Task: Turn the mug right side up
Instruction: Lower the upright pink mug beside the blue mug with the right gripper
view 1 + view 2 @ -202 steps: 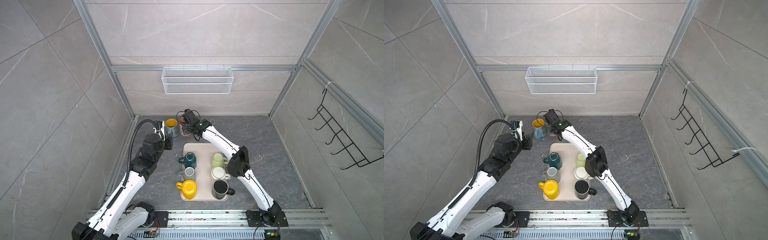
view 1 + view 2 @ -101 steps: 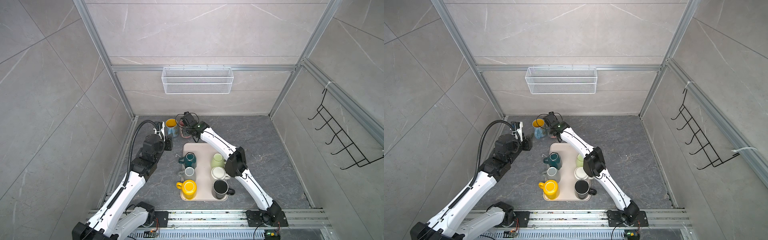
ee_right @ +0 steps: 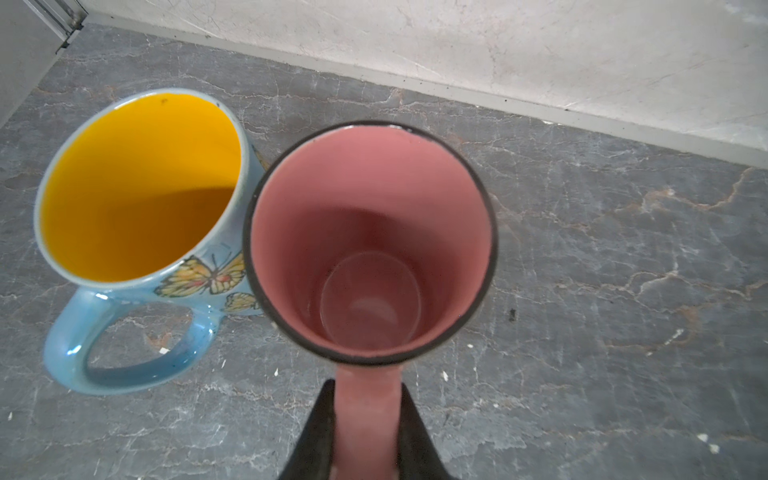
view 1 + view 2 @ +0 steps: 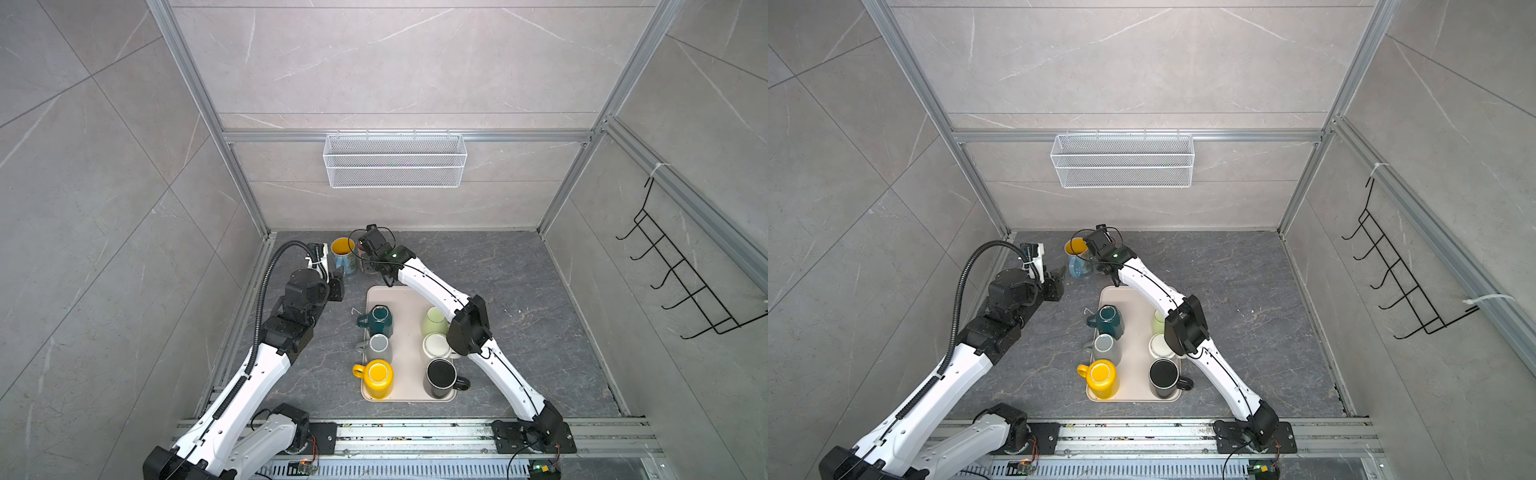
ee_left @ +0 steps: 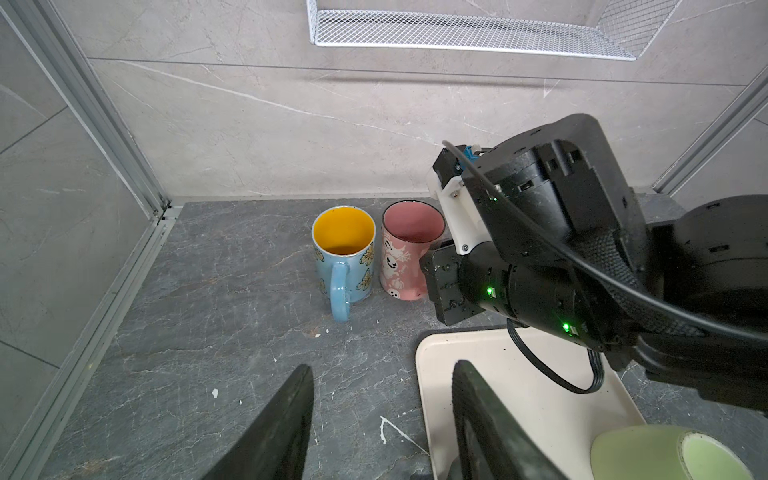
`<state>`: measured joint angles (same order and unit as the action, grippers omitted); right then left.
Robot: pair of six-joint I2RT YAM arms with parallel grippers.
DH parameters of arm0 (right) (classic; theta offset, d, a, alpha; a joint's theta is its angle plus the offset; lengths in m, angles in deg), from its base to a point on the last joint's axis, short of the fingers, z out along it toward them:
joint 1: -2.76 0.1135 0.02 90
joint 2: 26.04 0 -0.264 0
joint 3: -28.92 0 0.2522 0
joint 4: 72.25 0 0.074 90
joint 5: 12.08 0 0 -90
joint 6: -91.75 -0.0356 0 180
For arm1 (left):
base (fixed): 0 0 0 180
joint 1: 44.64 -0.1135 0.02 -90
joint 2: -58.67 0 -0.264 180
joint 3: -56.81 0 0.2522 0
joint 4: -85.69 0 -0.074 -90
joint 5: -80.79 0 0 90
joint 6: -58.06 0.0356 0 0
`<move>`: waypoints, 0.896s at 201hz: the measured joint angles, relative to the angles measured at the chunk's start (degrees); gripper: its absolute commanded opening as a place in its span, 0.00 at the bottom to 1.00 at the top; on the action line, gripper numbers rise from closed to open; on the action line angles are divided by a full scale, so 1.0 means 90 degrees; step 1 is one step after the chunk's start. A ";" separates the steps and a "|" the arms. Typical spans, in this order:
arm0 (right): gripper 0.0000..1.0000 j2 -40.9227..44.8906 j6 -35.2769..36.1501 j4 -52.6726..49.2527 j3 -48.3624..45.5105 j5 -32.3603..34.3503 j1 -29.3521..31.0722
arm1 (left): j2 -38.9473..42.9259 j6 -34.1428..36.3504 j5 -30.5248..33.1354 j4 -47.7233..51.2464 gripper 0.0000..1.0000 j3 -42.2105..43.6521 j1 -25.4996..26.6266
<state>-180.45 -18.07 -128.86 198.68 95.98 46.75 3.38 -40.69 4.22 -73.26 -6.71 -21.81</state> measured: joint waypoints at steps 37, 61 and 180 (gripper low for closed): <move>0.04 -0.0002 -0.0019 0.0005 0.0000 0.0002 0.0007 | 0.0046 0.0000 0.0010 0.0002 0.56 0.0070 0.0000; 0.08 -0.0002 -0.0022 0.0005 0.0000 0.0005 0.0017 | 0.0066 0.0000 0.0024 0.0002 0.56 0.0092 0.0000; 0.25 -0.0039 -0.0160 0.0022 0.0000 0.0083 0.0141 | 0.0248 0.0002 0.0121 -0.0002 0.56 0.0267 0.0000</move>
<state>-180.79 -19.51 -128.66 198.68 96.73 48.01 5.61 -40.67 5.32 -73.29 -4.30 -21.81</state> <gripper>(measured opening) 0.236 0.561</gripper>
